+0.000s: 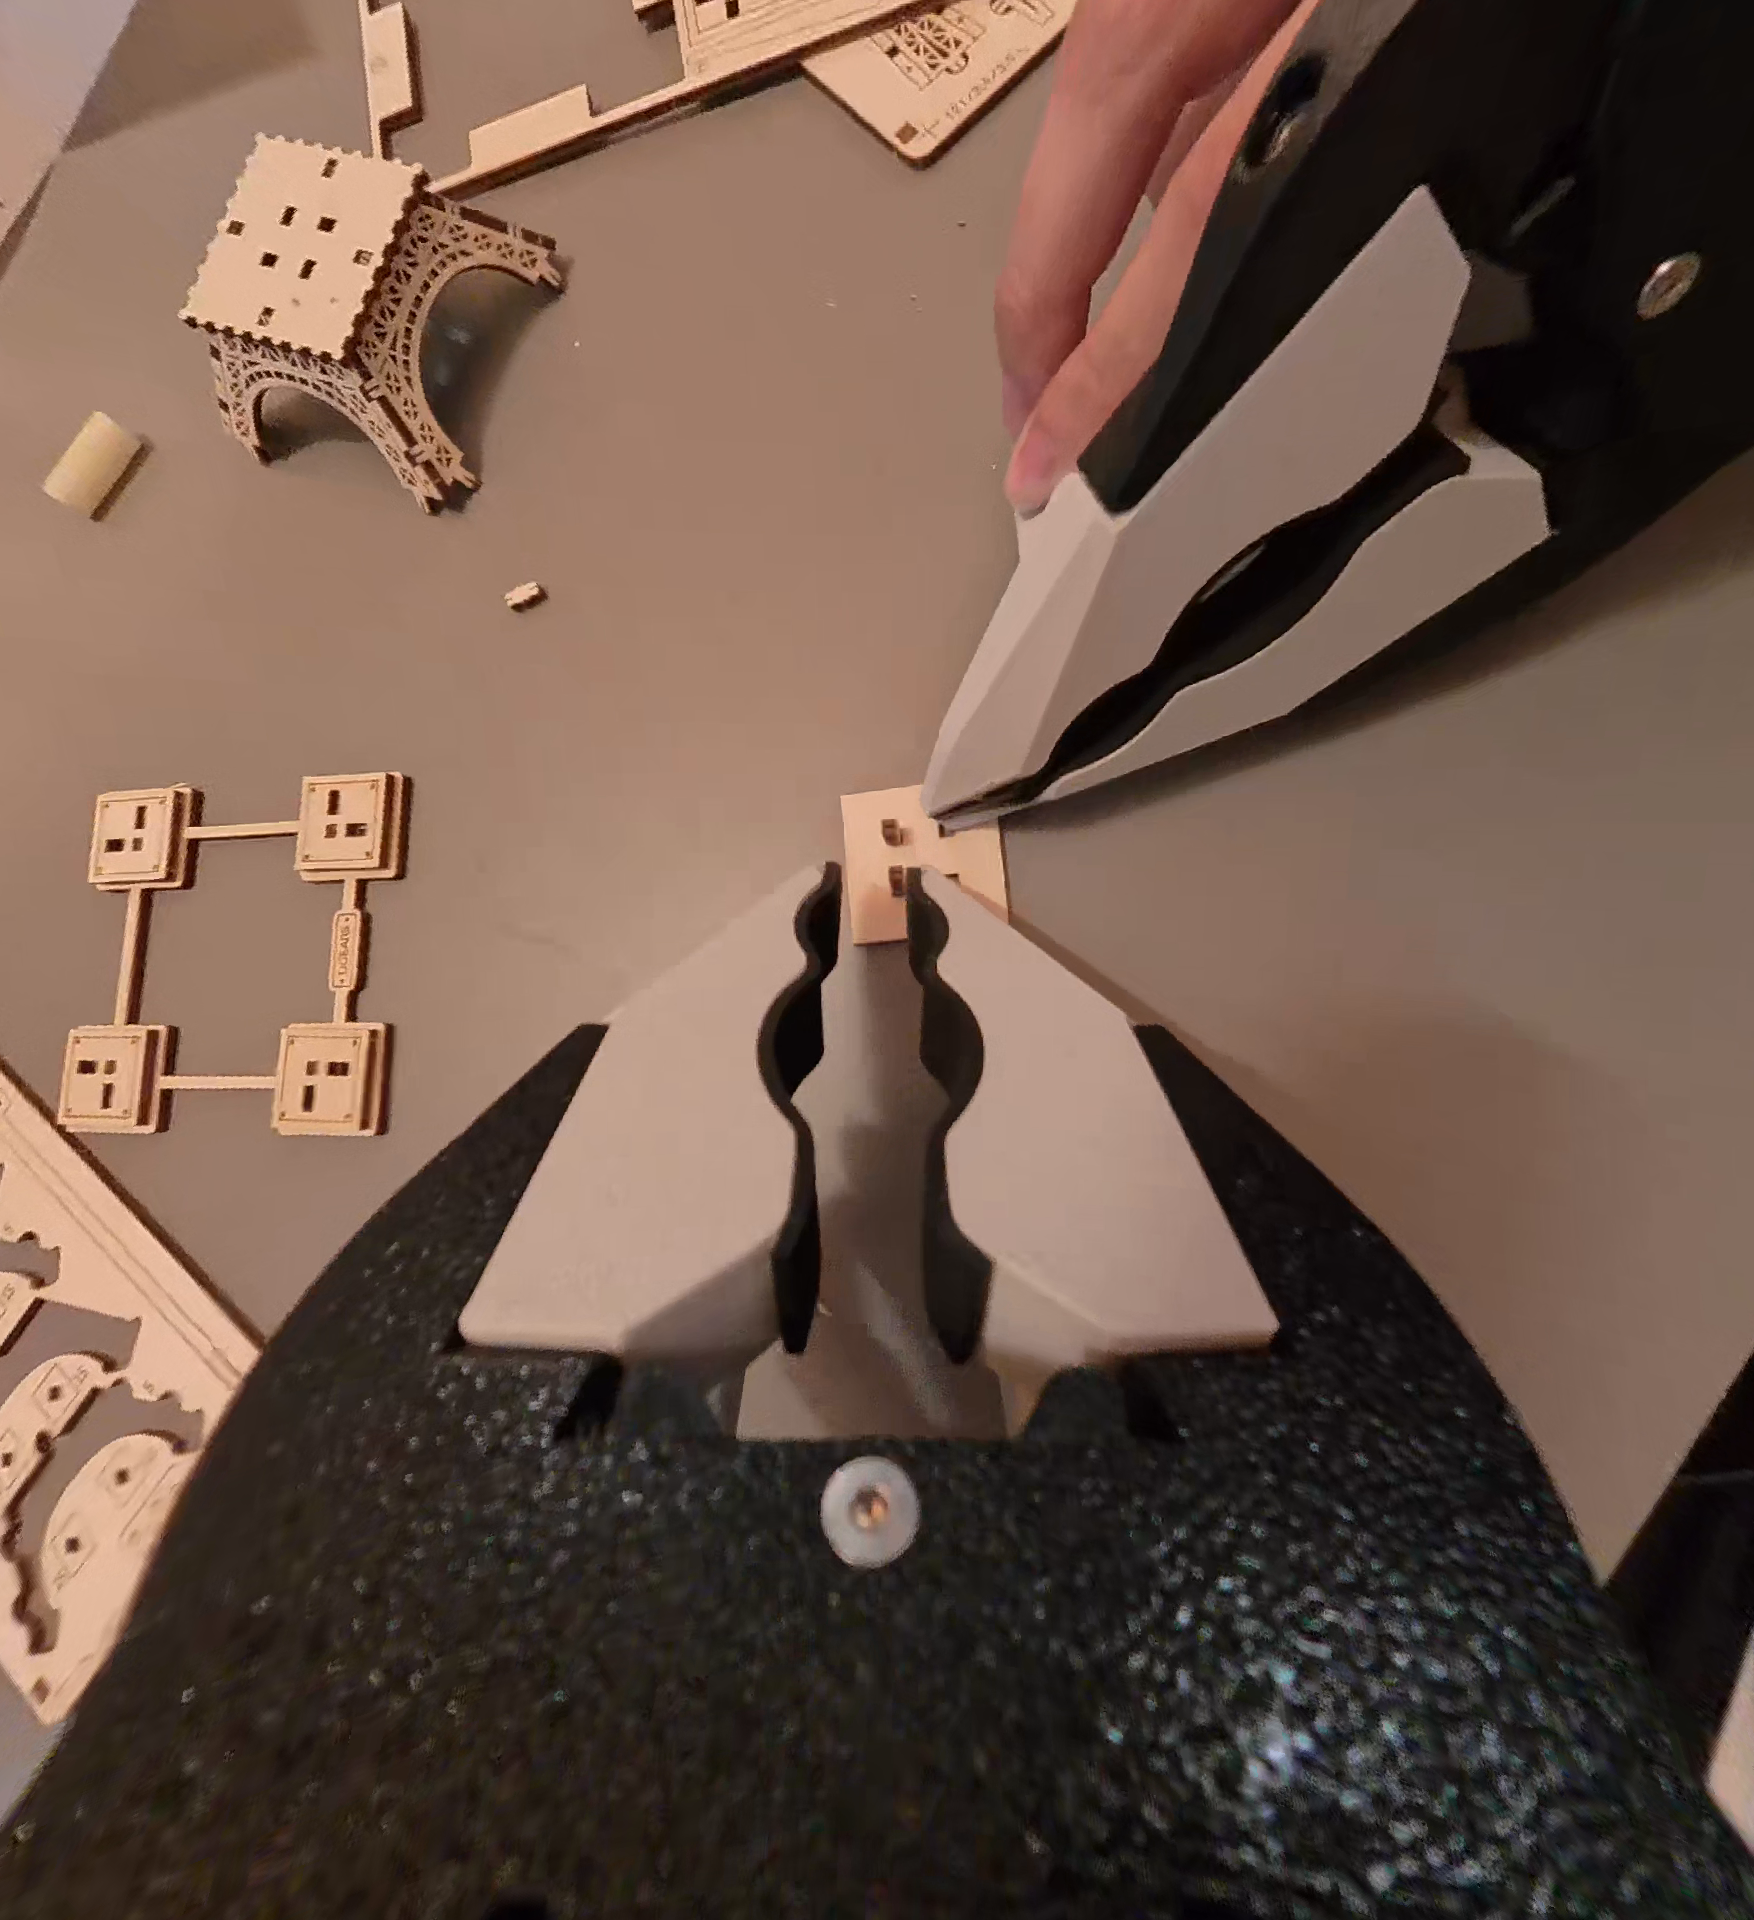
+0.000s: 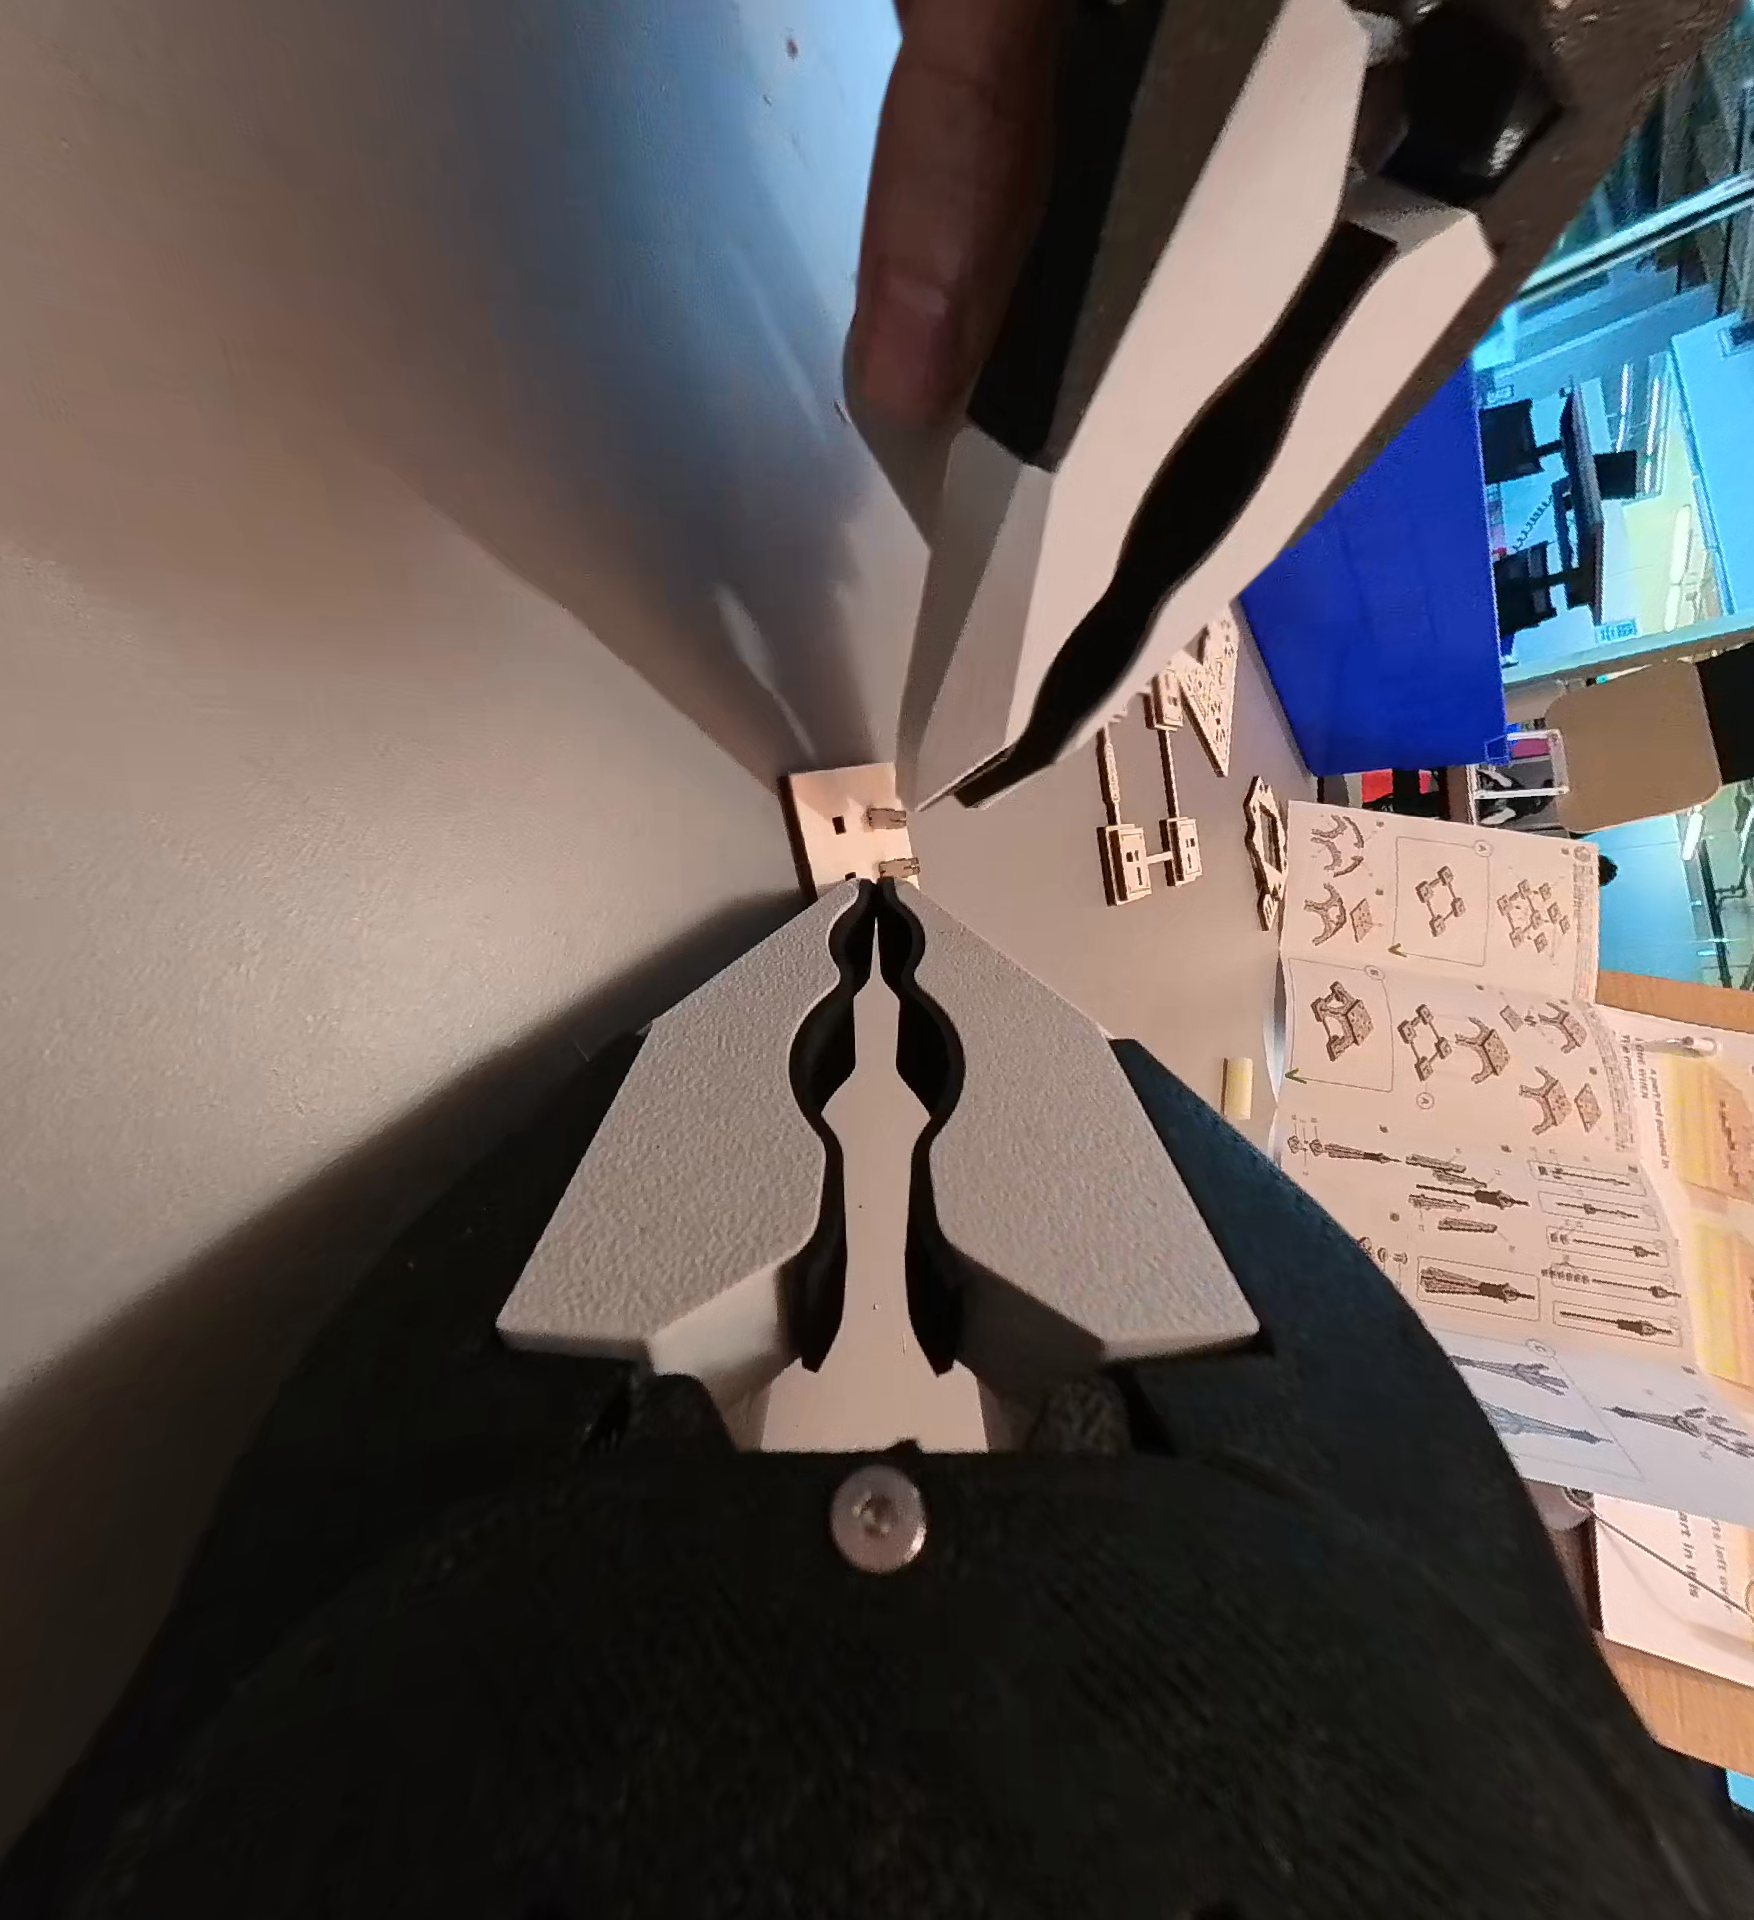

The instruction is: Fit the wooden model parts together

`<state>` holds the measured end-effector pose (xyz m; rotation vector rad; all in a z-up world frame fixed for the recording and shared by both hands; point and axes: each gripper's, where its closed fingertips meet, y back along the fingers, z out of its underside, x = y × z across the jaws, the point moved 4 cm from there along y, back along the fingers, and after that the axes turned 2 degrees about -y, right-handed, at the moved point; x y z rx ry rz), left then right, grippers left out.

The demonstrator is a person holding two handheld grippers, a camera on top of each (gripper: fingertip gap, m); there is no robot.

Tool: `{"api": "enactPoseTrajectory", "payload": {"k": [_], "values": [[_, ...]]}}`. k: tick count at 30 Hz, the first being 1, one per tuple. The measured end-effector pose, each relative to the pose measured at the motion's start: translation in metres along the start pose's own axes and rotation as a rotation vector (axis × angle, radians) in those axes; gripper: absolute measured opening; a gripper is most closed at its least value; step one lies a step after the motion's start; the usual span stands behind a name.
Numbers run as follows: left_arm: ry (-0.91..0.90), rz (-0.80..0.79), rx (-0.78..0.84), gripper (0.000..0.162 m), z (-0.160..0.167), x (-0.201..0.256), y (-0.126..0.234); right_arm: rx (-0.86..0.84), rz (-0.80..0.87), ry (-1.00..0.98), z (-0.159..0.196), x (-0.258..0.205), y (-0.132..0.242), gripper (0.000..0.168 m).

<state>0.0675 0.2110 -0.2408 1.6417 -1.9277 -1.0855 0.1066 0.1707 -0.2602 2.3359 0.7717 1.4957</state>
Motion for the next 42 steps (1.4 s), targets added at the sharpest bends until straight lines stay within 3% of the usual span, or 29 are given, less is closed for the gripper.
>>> {"api": "enactPoseTrajectory", "payload": {"k": [13,42], "values": [[0.019,0.03,0.065,0.0,0.0037,0.0028,-0.0051,-0.006,-0.001,-0.004,0.0014,0.0003,0.0033,0.0],[-0.041,0.008,0.158,0.0,0.0102,0.003,-0.0063,-0.029,-0.021,-0.066,0.0053,0.0013,0.0091,0.0]]}}
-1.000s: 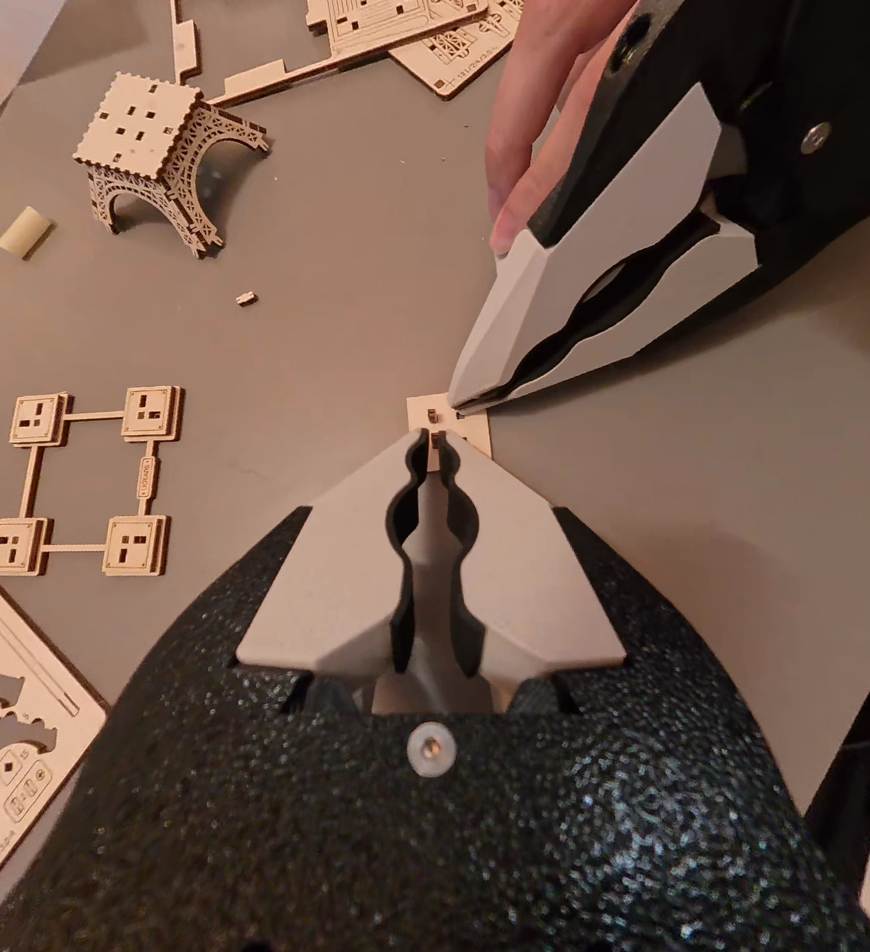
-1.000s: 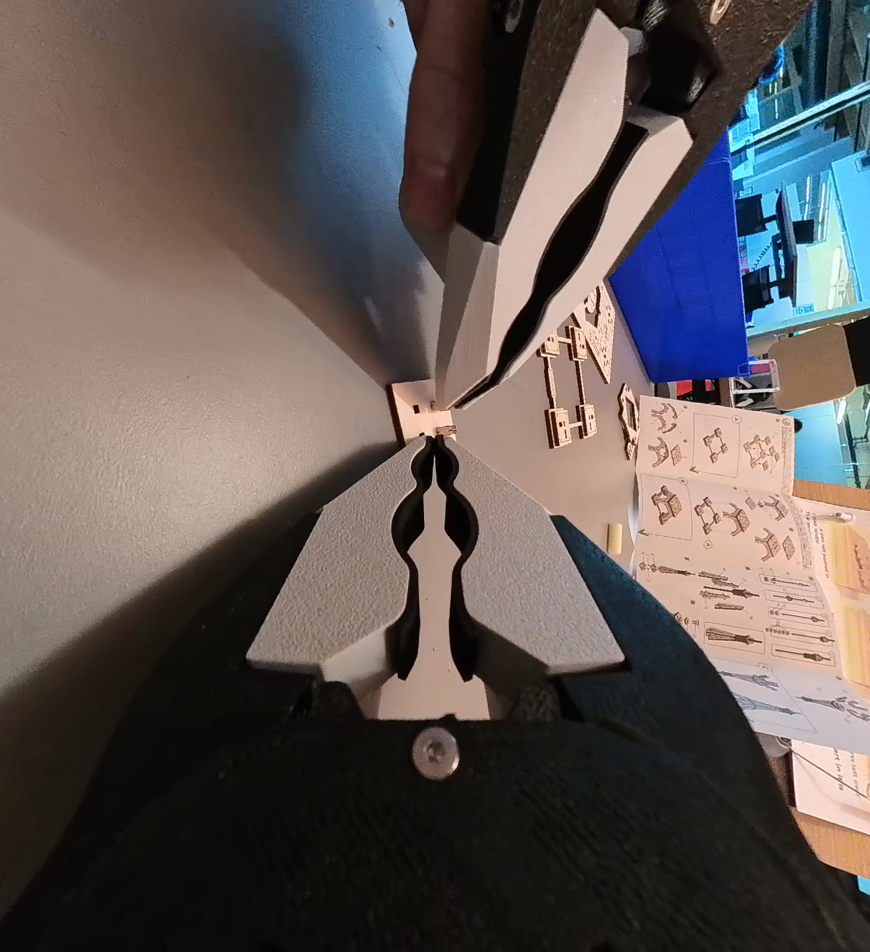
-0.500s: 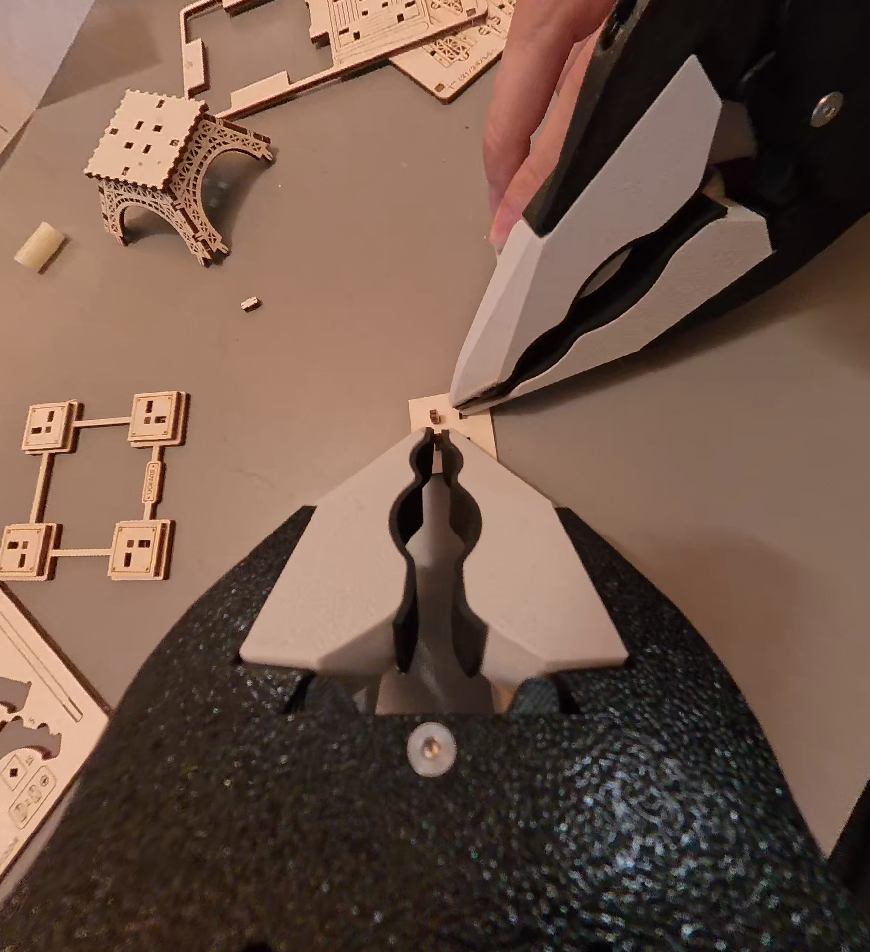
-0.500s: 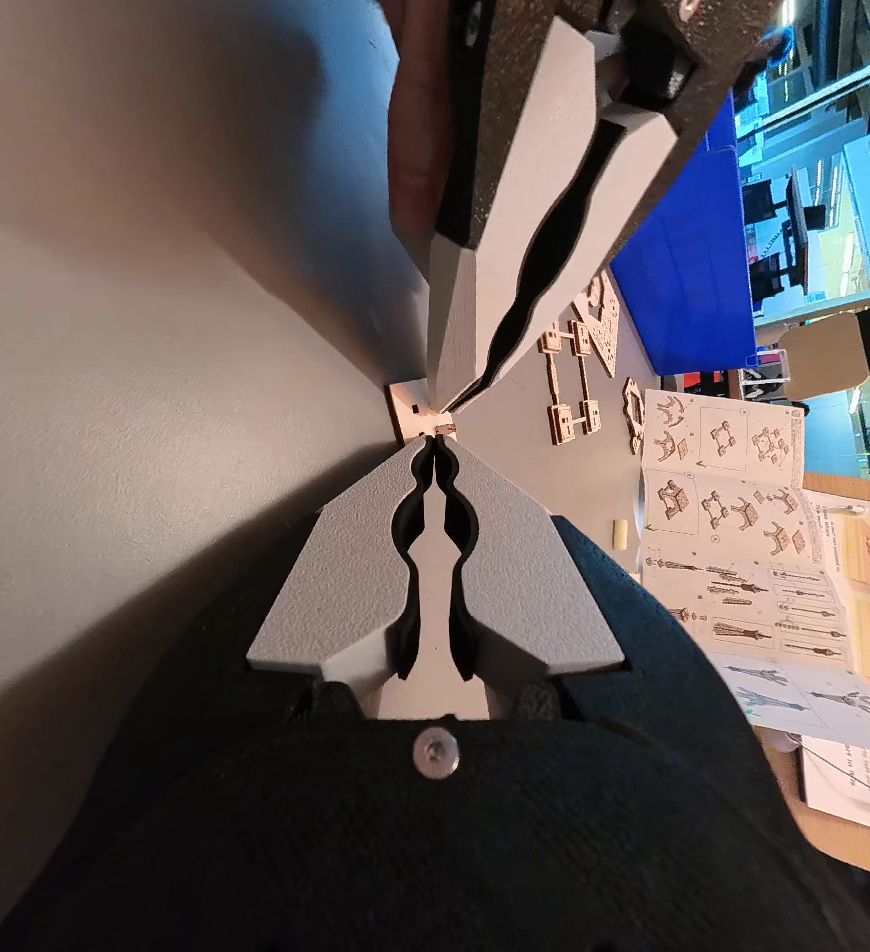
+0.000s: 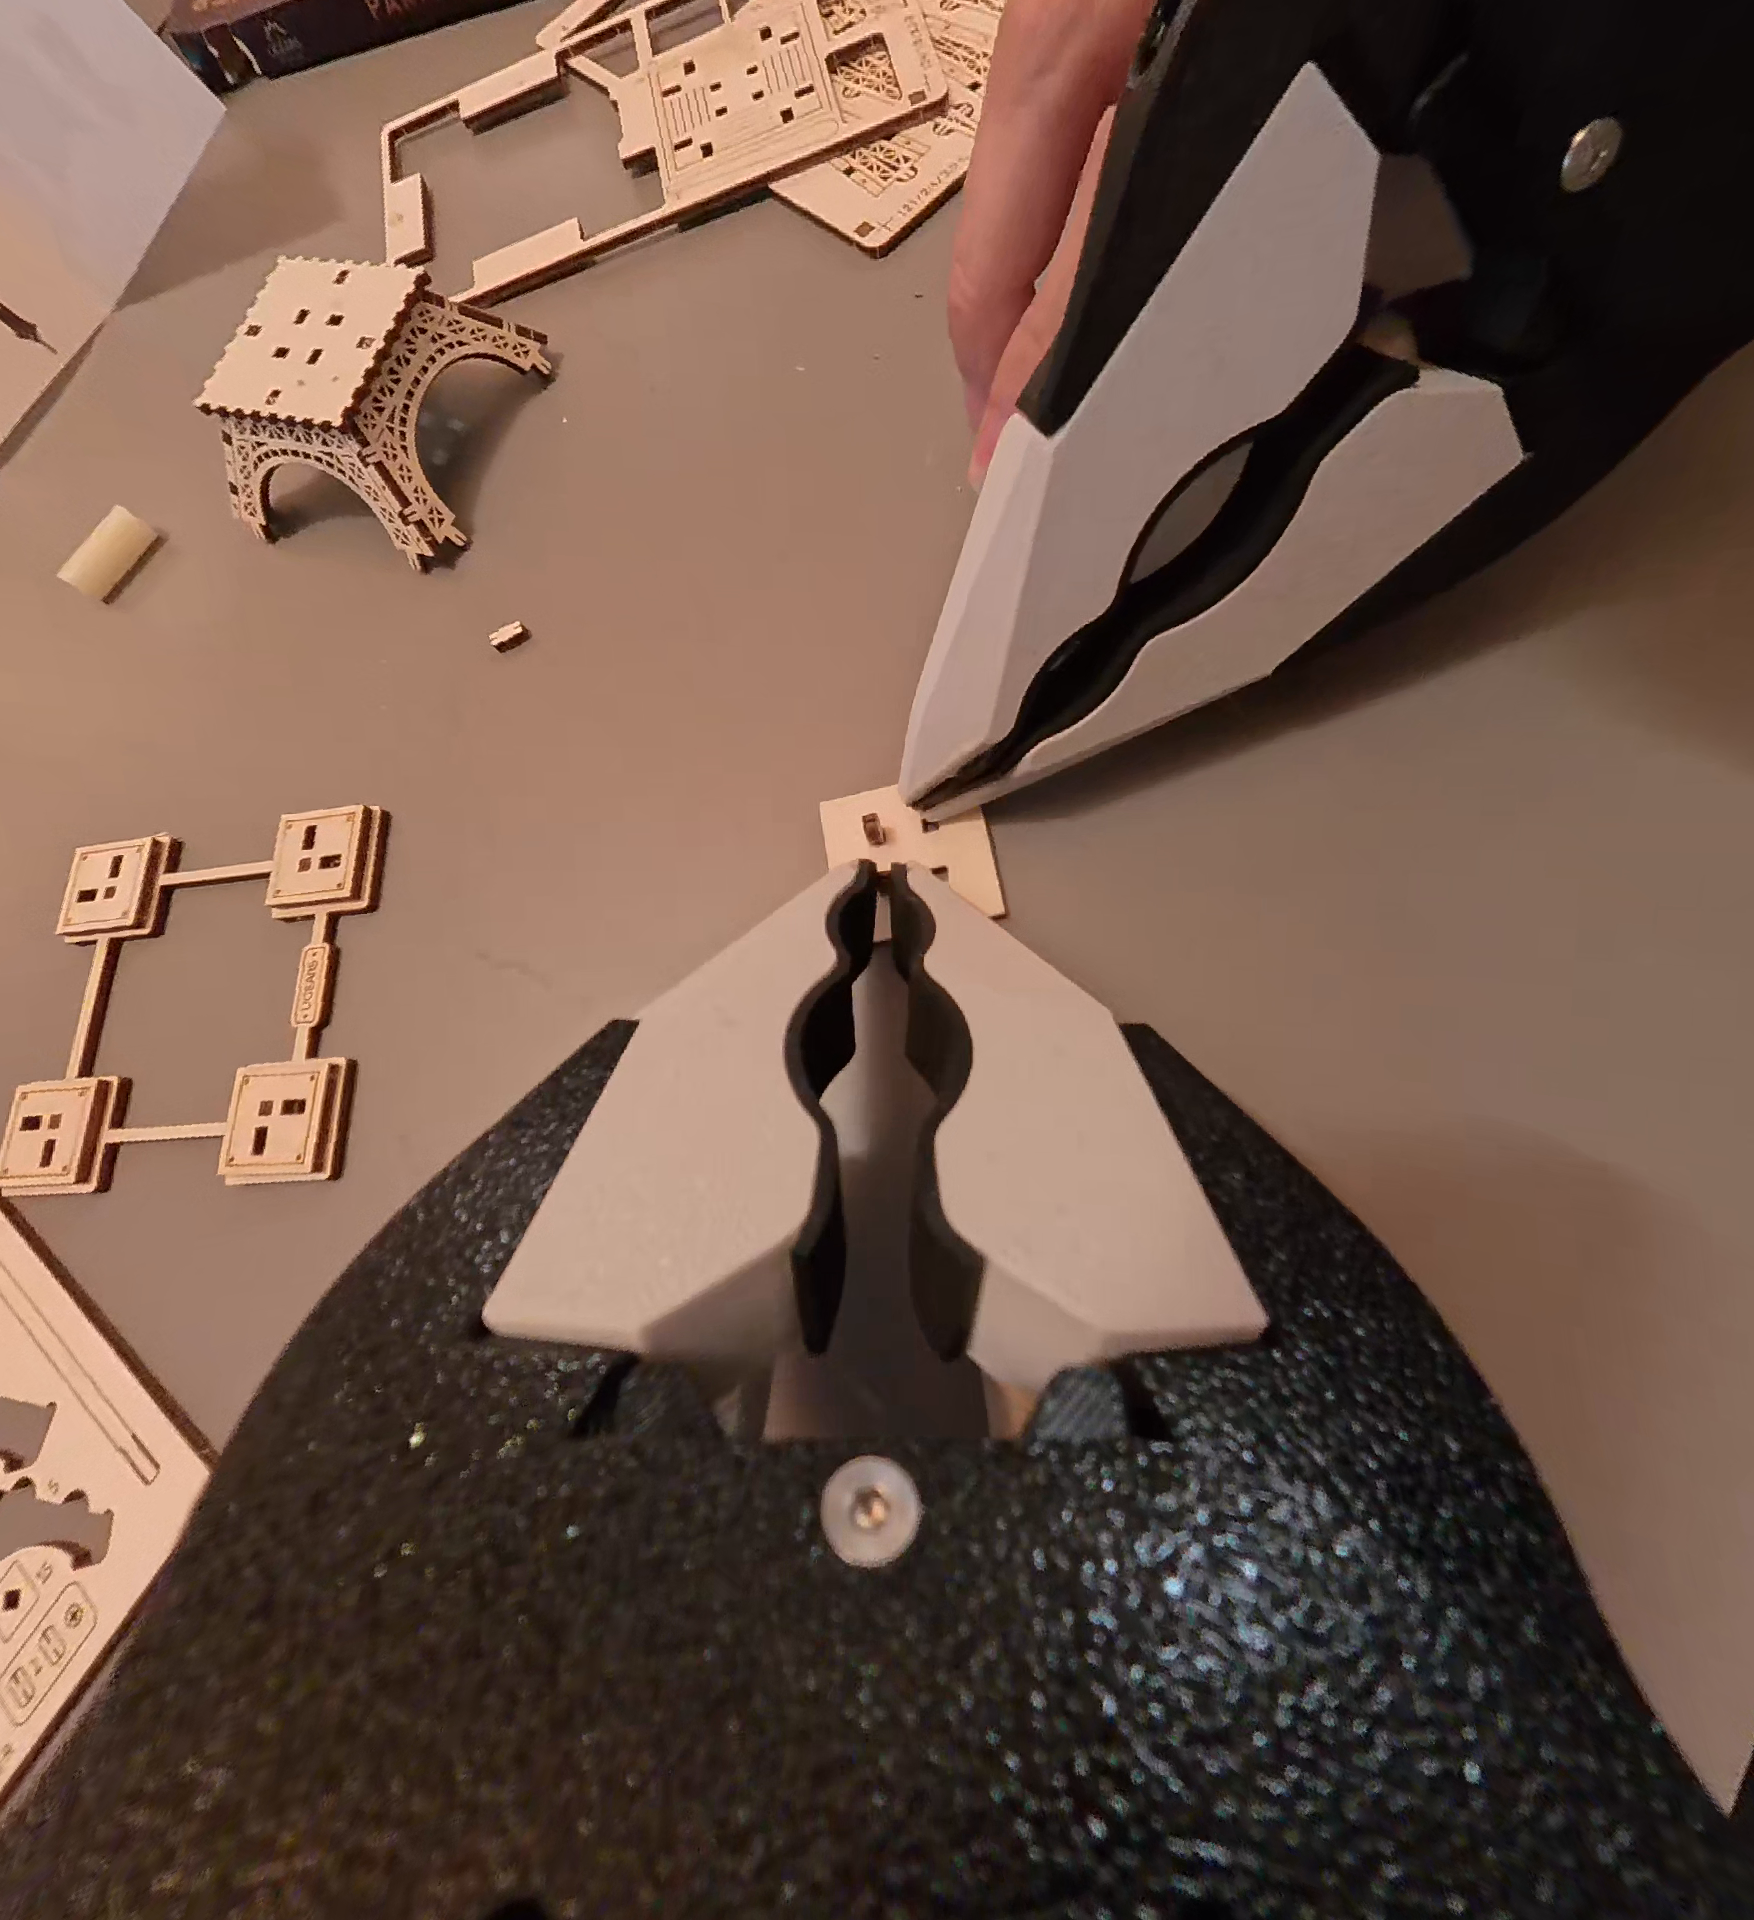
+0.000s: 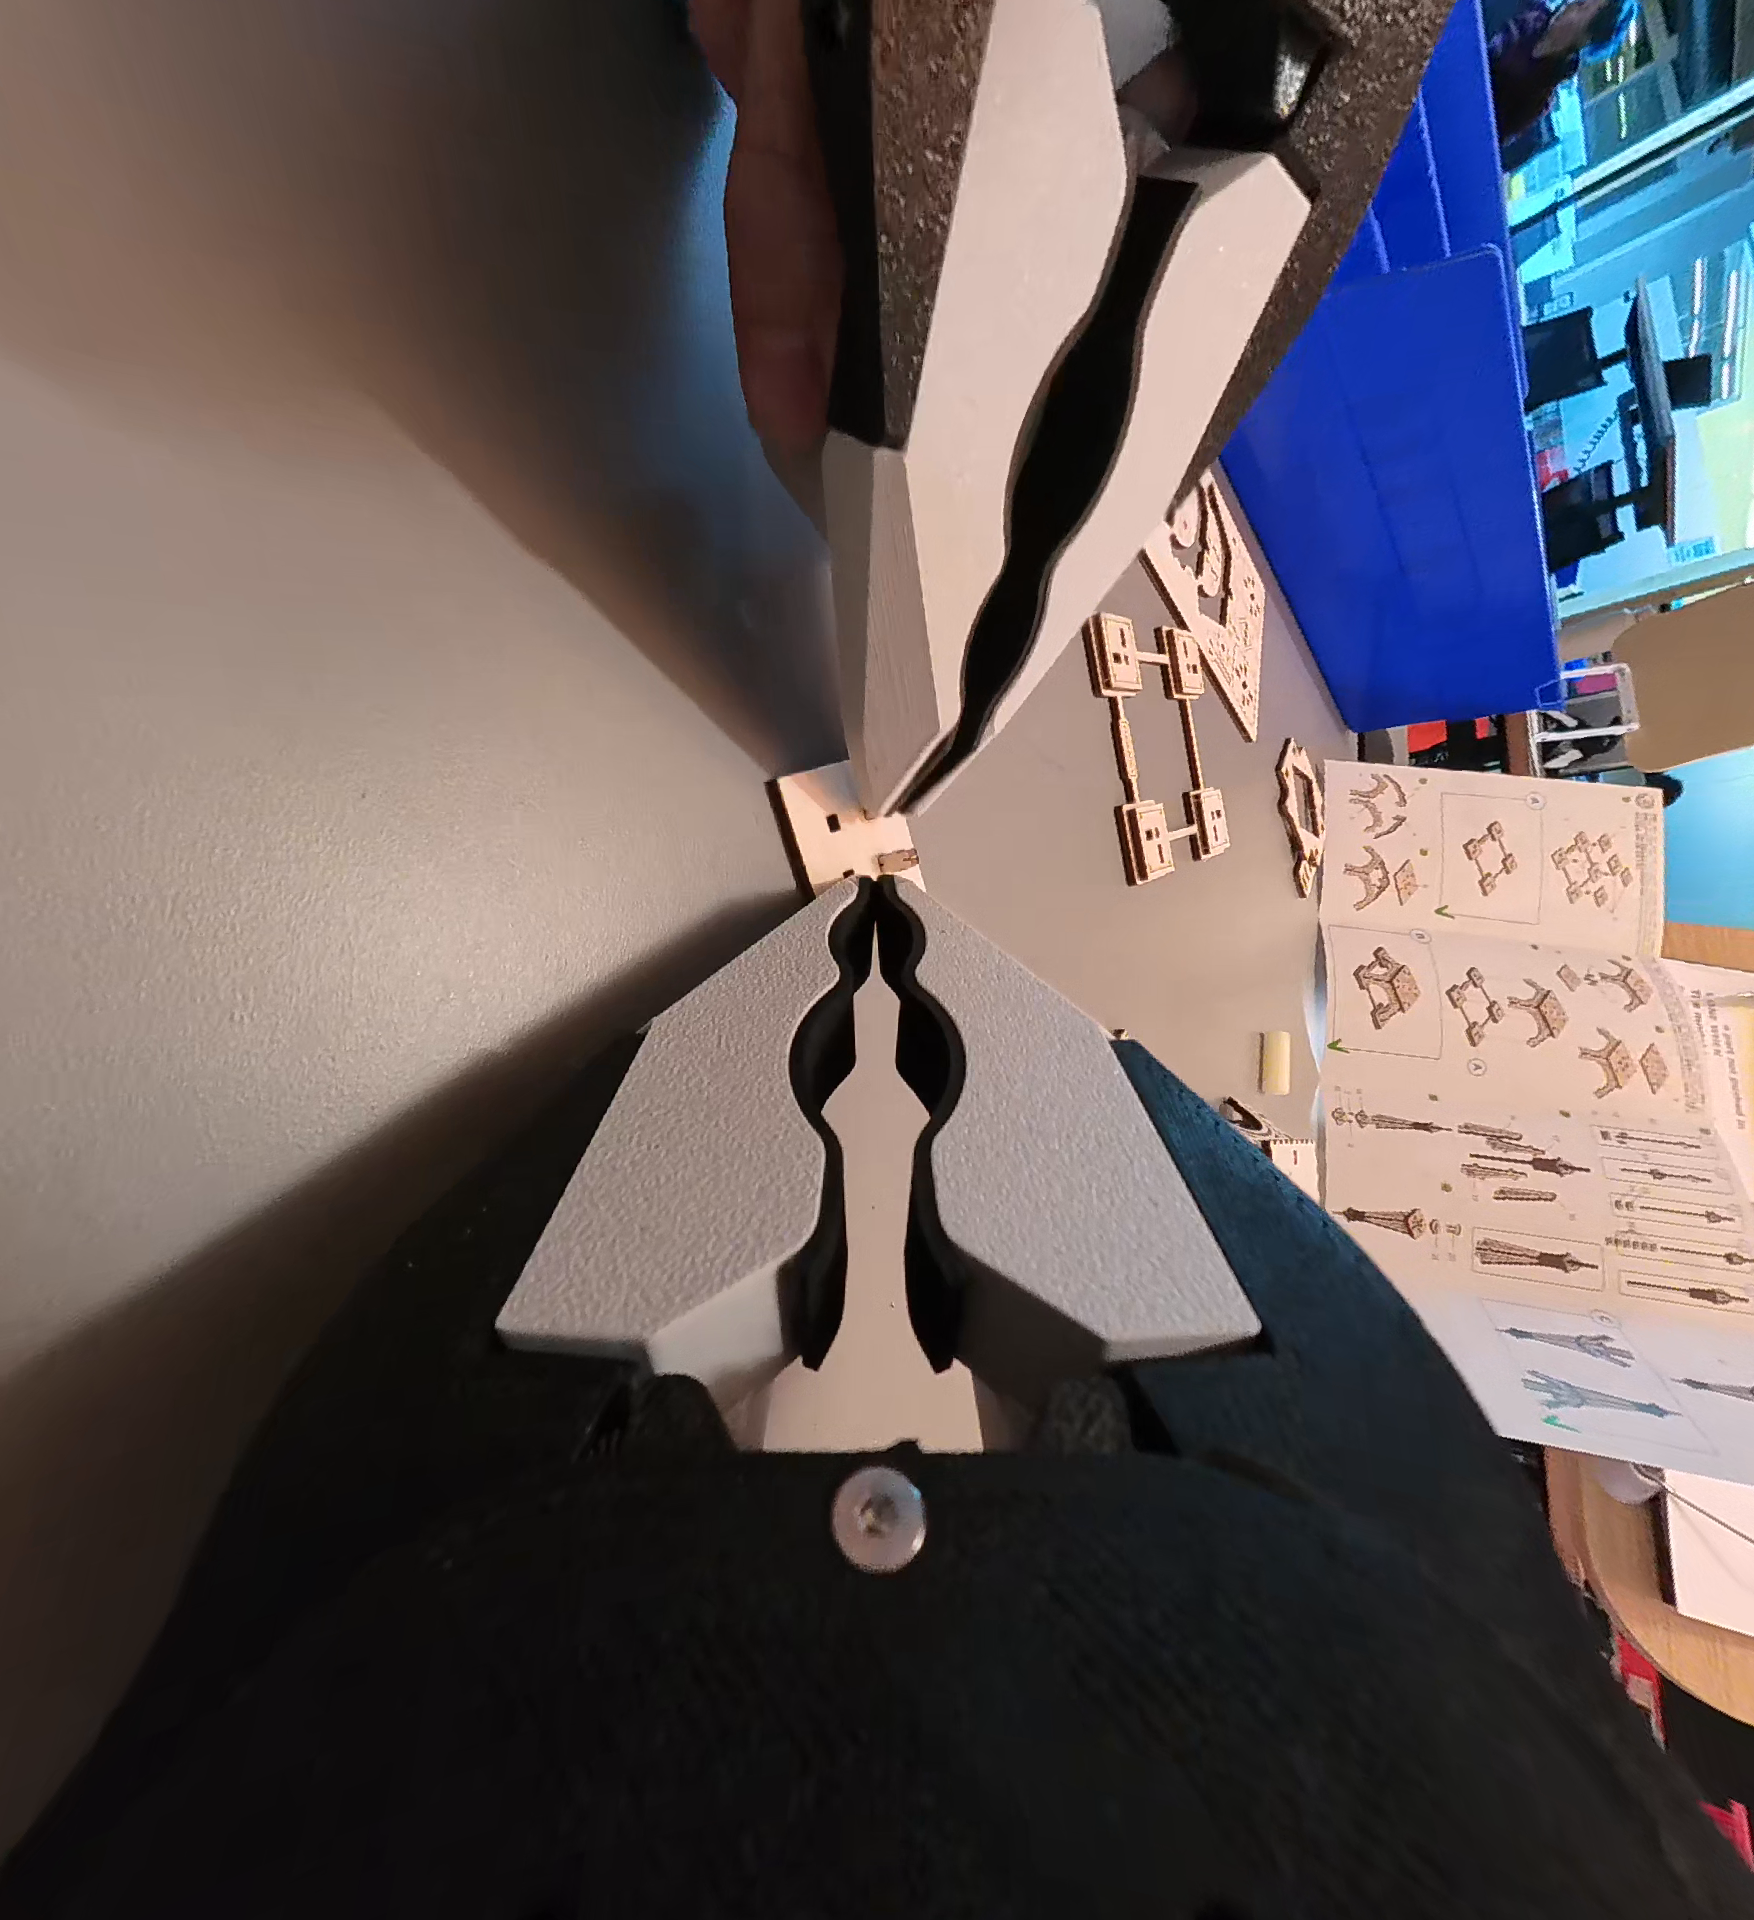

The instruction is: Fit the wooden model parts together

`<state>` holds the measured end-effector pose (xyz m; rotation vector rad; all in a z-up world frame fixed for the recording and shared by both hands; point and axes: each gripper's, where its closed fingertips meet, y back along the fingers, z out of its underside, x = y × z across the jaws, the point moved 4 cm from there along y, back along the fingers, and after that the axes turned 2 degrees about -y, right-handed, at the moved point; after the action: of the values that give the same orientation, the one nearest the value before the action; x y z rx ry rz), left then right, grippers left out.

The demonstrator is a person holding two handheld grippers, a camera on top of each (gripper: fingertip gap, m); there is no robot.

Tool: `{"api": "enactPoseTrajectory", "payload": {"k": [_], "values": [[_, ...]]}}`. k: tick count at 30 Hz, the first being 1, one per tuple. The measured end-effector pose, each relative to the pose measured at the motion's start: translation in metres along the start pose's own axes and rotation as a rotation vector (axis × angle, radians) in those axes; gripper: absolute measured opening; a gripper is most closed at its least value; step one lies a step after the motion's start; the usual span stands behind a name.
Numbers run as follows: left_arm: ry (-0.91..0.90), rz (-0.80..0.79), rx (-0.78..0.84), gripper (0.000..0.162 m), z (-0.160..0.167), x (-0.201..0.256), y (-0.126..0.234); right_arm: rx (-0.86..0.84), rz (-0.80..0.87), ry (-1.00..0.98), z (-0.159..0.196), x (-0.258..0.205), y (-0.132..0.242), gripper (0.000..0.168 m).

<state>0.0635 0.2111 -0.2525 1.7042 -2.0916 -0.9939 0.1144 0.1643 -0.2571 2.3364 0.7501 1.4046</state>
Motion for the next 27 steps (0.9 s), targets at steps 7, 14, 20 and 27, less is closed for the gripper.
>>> {"api": "enactPoseTrajectory", "payload": {"k": [7,14,20,27], "values": [[-0.019,-0.015,-0.001,0.001,0.0,0.0,0.0,0.003,-0.002,-0.005,0.0,0.0,0.0,0.0],[0.023,0.035,-0.082,0.0,-0.002,-0.001,0.0,0.006,-0.007,-0.011,0.001,0.0,0.001,0.0],[0.039,0.071,-0.213,0.001,-0.006,-0.003,-0.001,0.001,-0.004,-0.003,0.001,0.0,0.002,0.0],[0.037,0.095,-0.322,0.001,-0.009,-0.003,-0.002,-0.002,-0.002,0.002,0.001,-0.001,0.002,0.0]]}}
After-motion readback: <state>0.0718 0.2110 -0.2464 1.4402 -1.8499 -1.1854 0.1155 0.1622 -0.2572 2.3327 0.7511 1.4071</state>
